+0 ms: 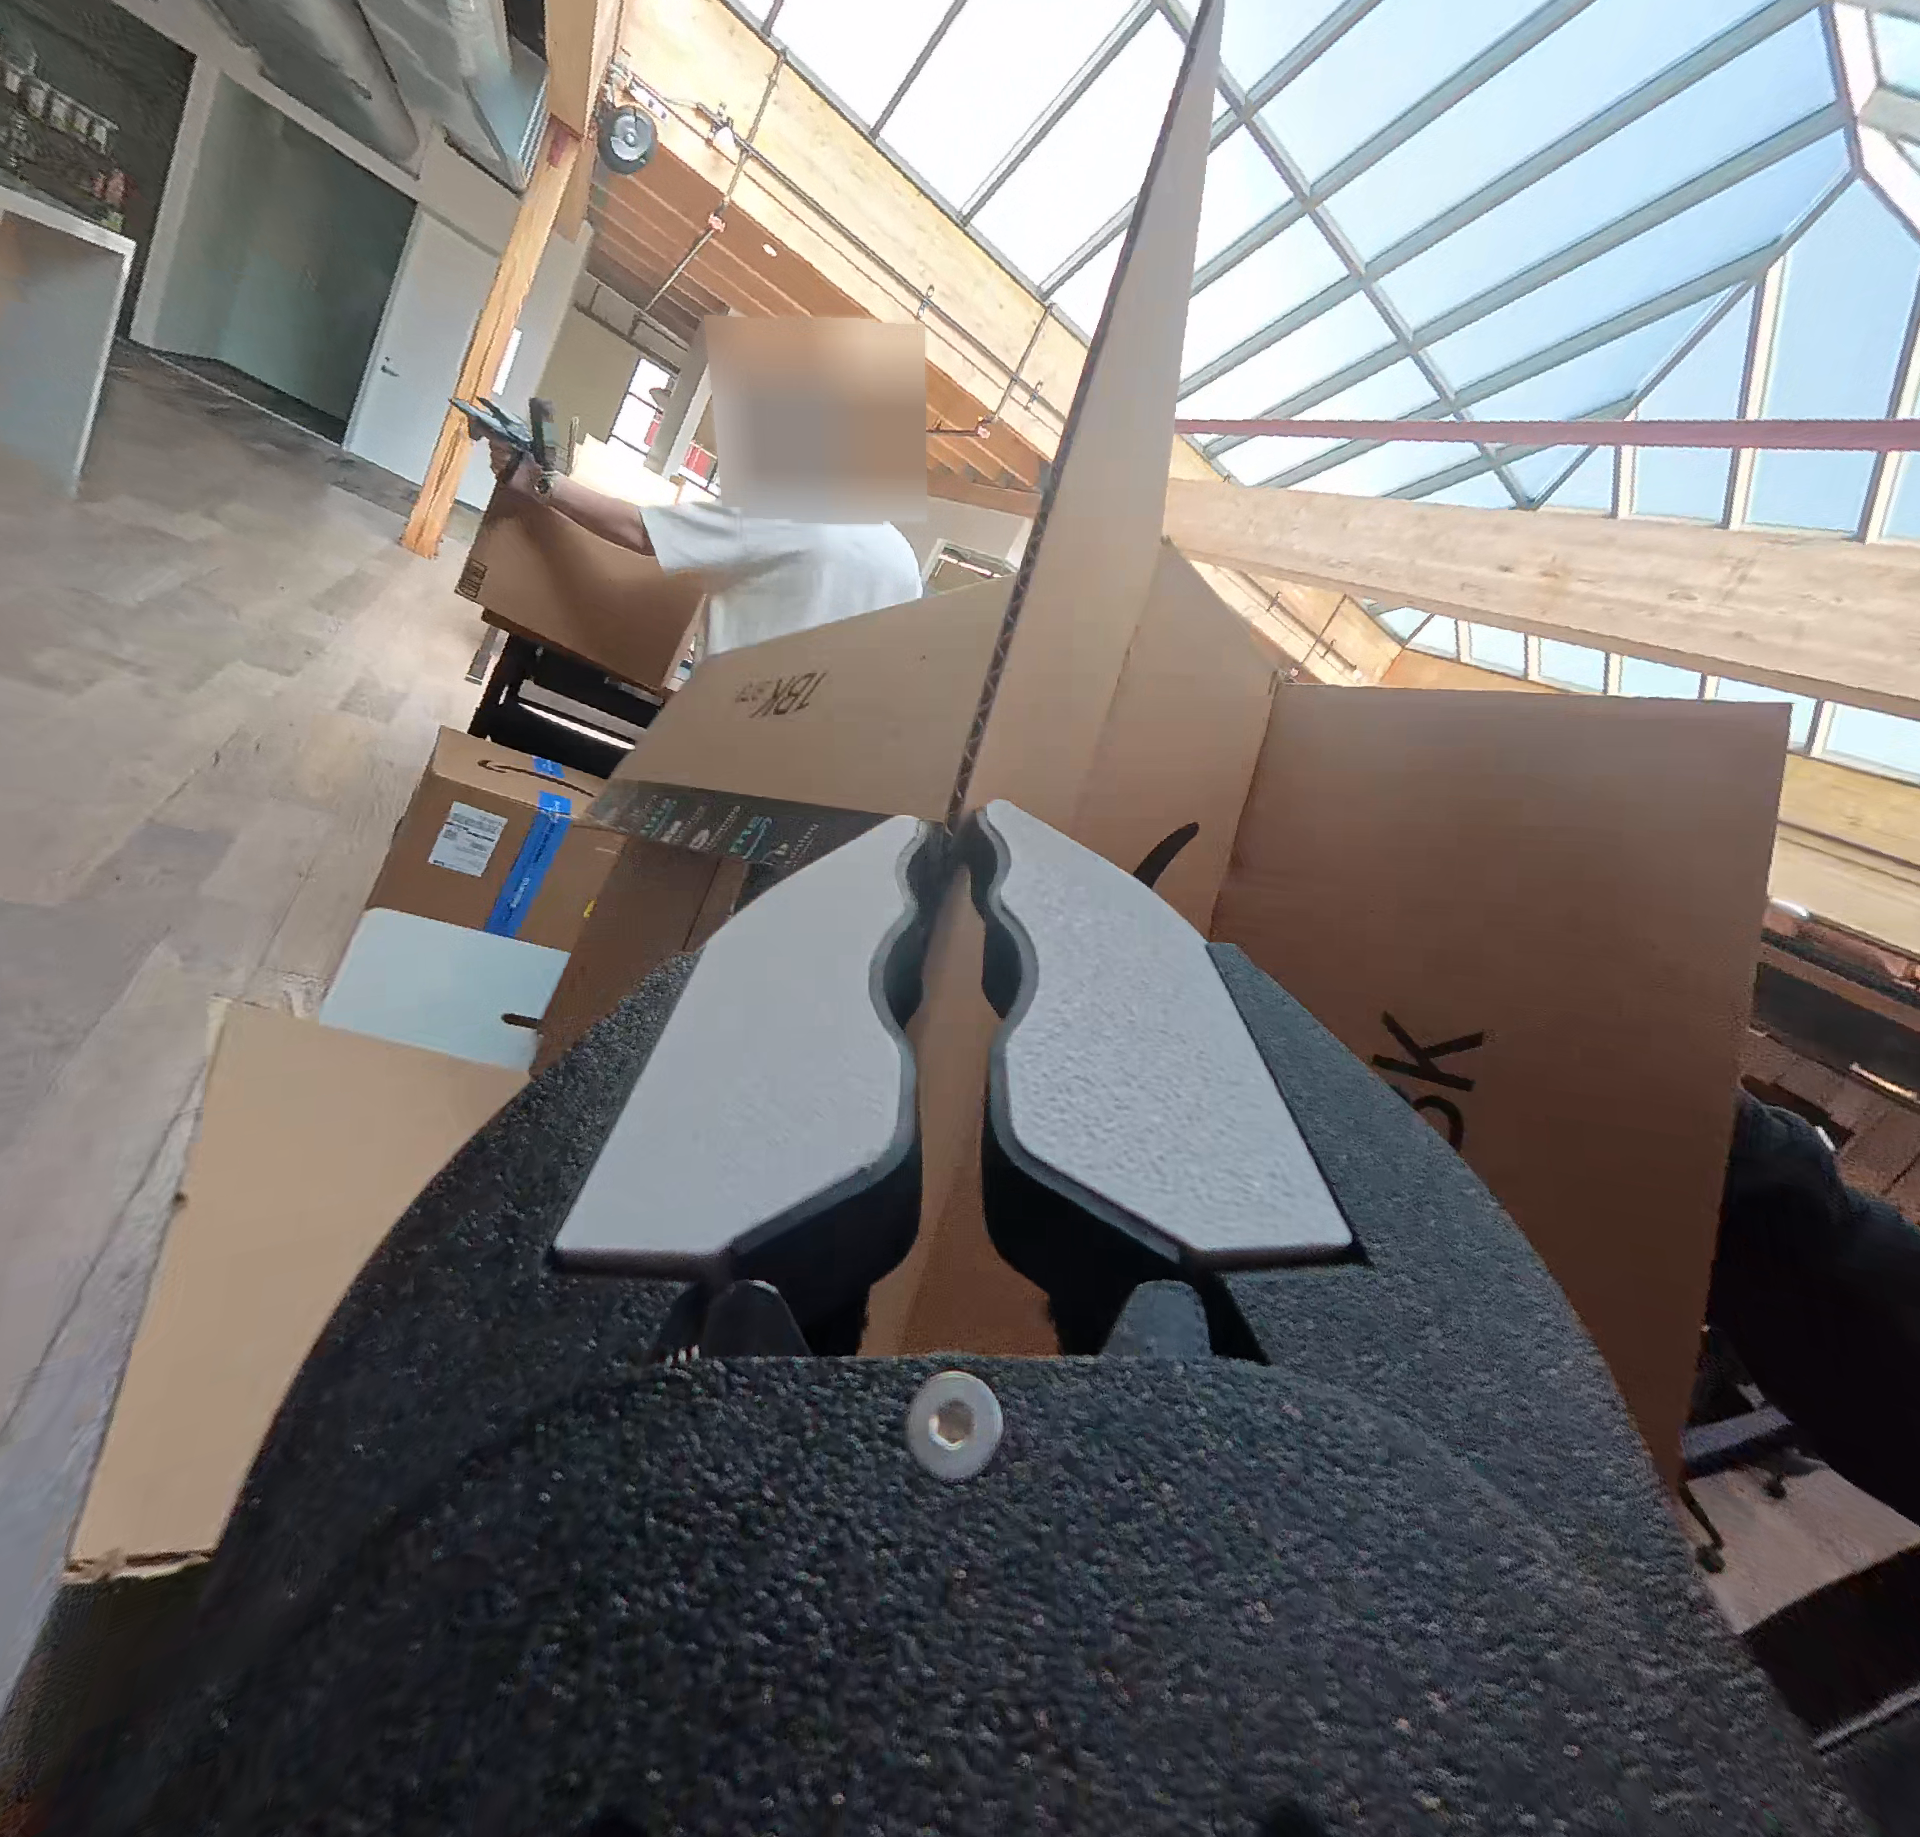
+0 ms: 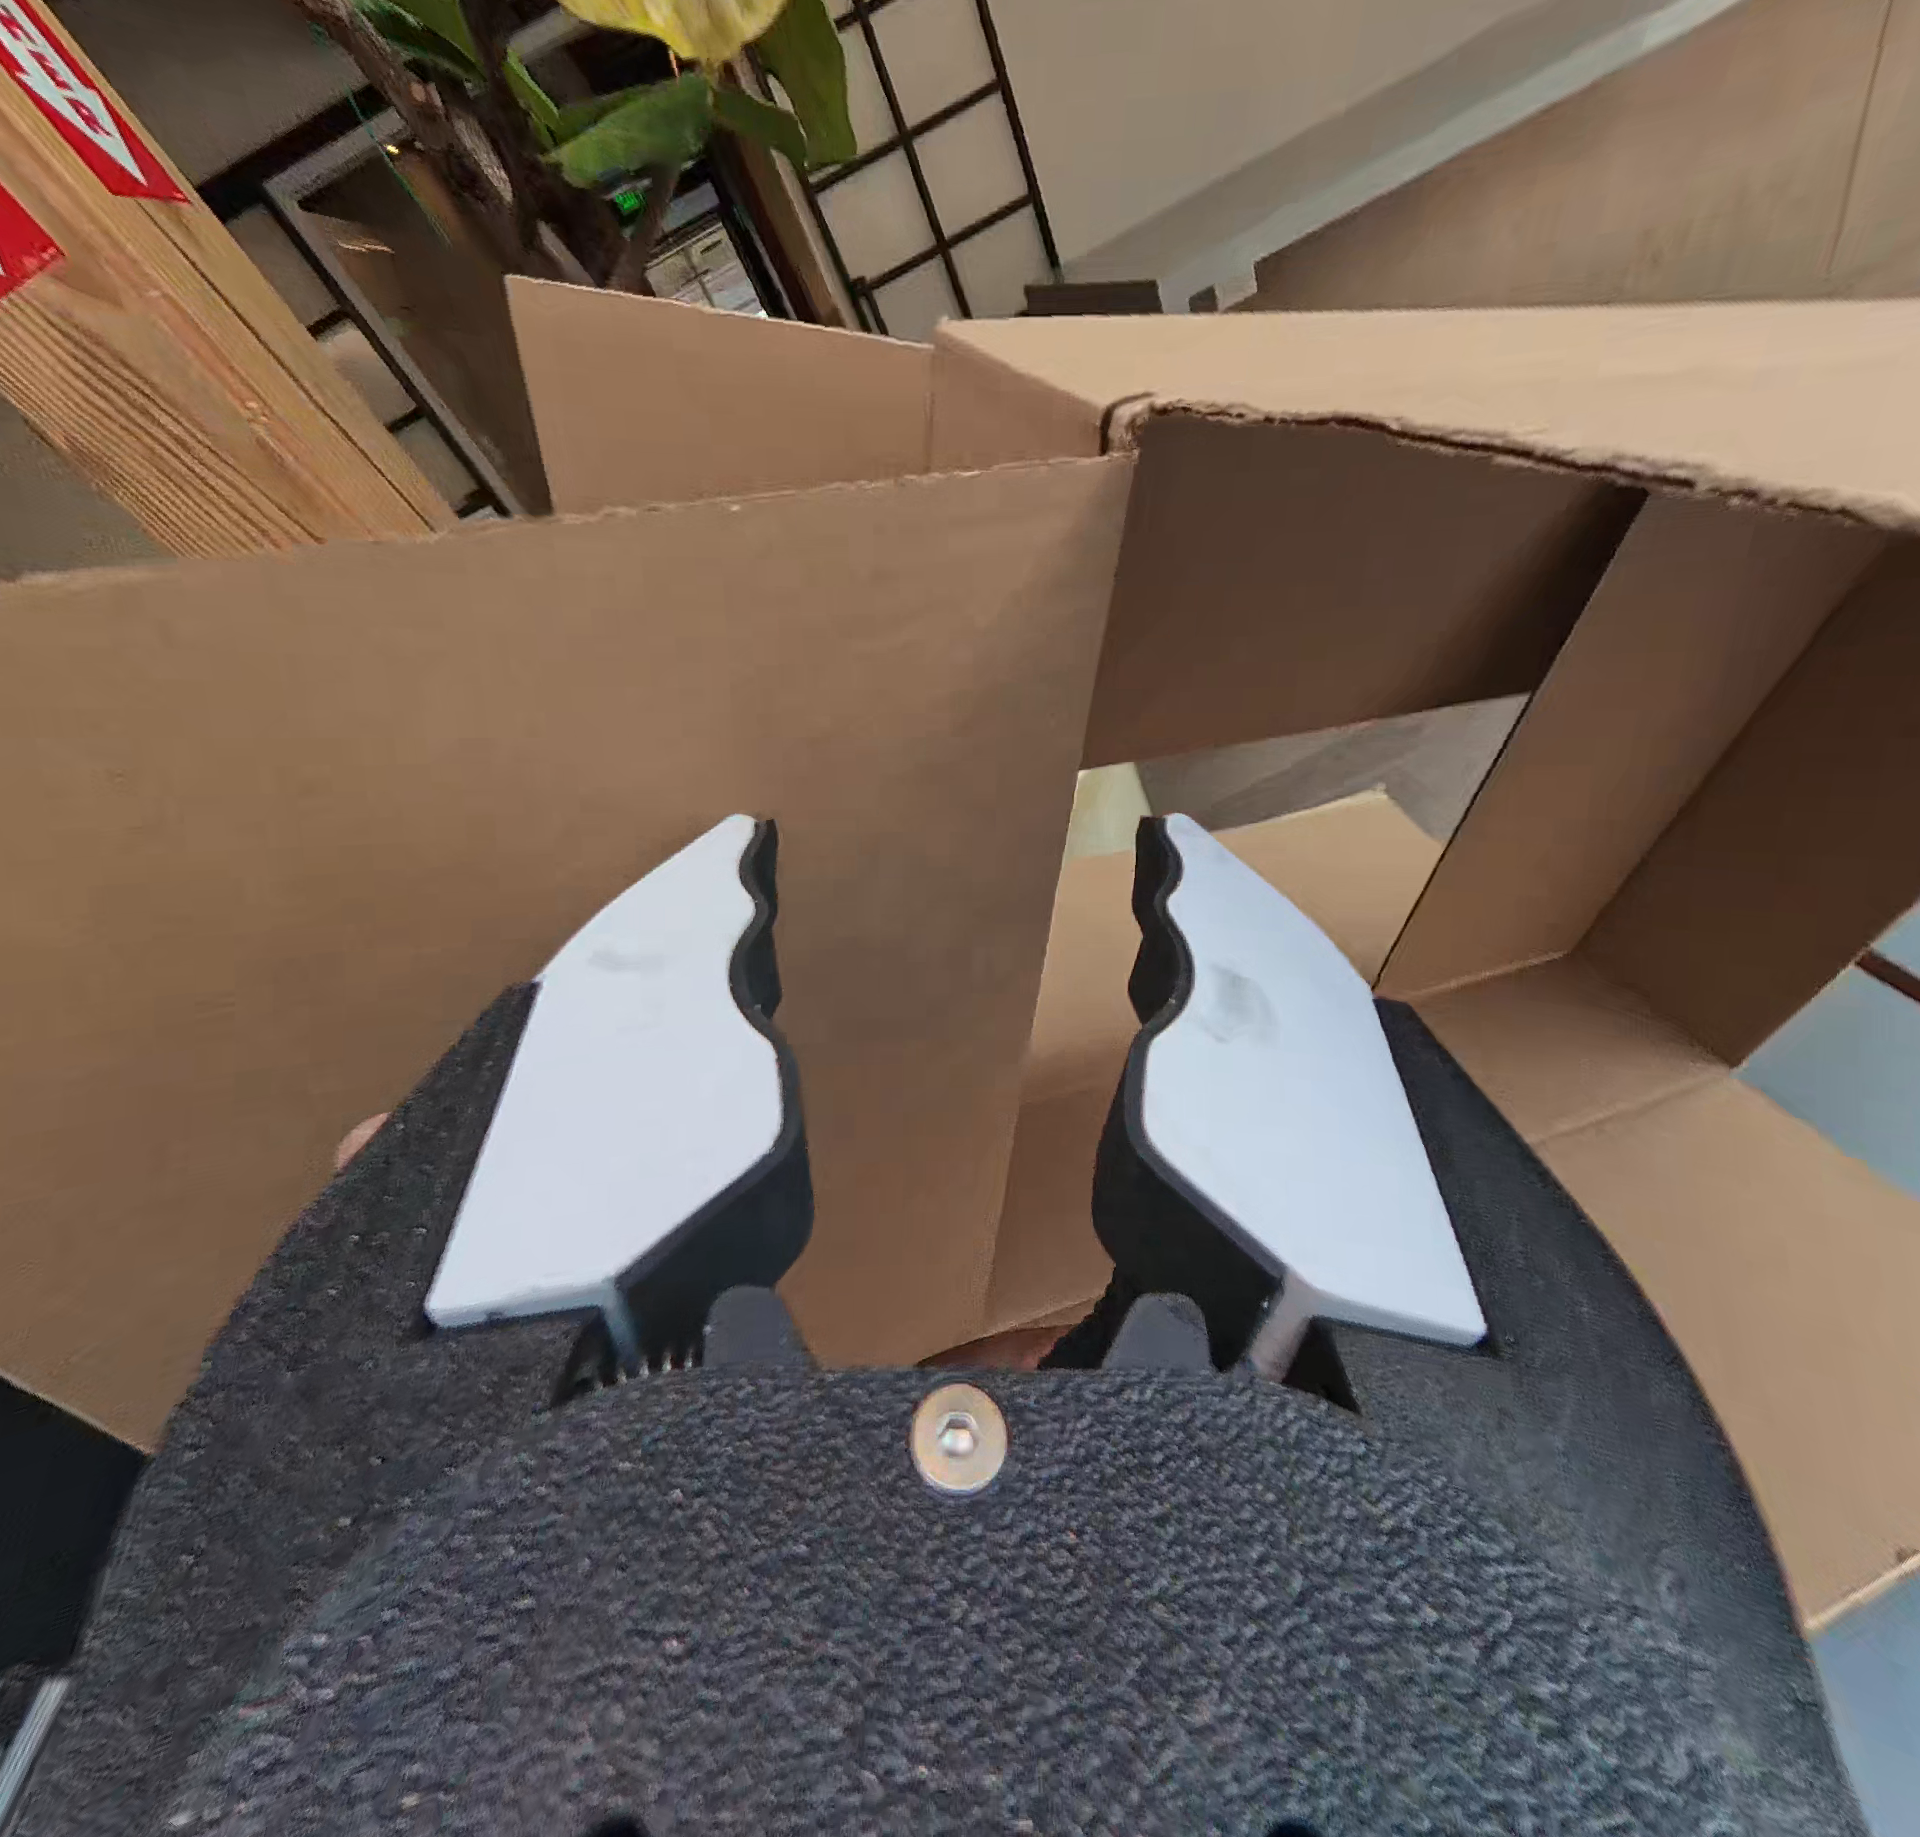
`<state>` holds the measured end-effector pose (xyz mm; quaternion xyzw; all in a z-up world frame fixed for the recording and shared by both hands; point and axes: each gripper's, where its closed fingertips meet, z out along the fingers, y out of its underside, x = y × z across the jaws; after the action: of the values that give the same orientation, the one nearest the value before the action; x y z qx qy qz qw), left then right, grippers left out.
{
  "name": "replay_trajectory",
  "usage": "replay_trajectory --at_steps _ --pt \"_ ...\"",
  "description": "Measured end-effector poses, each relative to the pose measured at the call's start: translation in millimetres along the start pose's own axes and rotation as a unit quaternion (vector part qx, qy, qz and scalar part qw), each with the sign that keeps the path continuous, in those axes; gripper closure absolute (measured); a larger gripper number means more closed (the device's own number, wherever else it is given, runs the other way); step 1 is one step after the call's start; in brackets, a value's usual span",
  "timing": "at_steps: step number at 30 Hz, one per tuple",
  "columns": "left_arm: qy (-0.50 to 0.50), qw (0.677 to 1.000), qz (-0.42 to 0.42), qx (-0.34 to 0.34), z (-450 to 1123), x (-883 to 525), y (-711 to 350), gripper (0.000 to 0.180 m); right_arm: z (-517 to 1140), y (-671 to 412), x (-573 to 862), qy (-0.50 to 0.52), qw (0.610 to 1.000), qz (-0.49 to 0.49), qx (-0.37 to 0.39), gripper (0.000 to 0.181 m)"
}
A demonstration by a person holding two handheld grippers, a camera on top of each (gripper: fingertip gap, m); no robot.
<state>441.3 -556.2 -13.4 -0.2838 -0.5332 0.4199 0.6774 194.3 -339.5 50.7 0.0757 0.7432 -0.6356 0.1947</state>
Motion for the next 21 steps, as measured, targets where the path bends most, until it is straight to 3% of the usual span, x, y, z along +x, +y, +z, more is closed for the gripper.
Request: replay_trajectory --at_steps 4,7,11,15,21 --pt "0.011 0.999 -0.037 0.002 -19 8 77 0.174 -22 50 28 0.014 0.998 0.052 -0.028 0.117" --pt "0.010 0.997 -0.059 -0.050 -37 9 148 0.173 -48 83 50 0.037 0.995 0.083 -0.044 0.118" --pt "-0.039 0.970 -0.220 -0.090 -79 -7 244 0.169 -91 143 75 0.086 0.985 0.111 -0.099 0.117" --pt "-0.038 0.954 -0.234 -0.183 -107 7 315 0.168 -140 209 82 0.121 0.965 0.163 -0.165 0.111" --pt "0.008 0.942 -0.270 -0.199 -112 11 336 0.168 -211 263 59 0.155 0.933 0.157 -0.286 0.117"
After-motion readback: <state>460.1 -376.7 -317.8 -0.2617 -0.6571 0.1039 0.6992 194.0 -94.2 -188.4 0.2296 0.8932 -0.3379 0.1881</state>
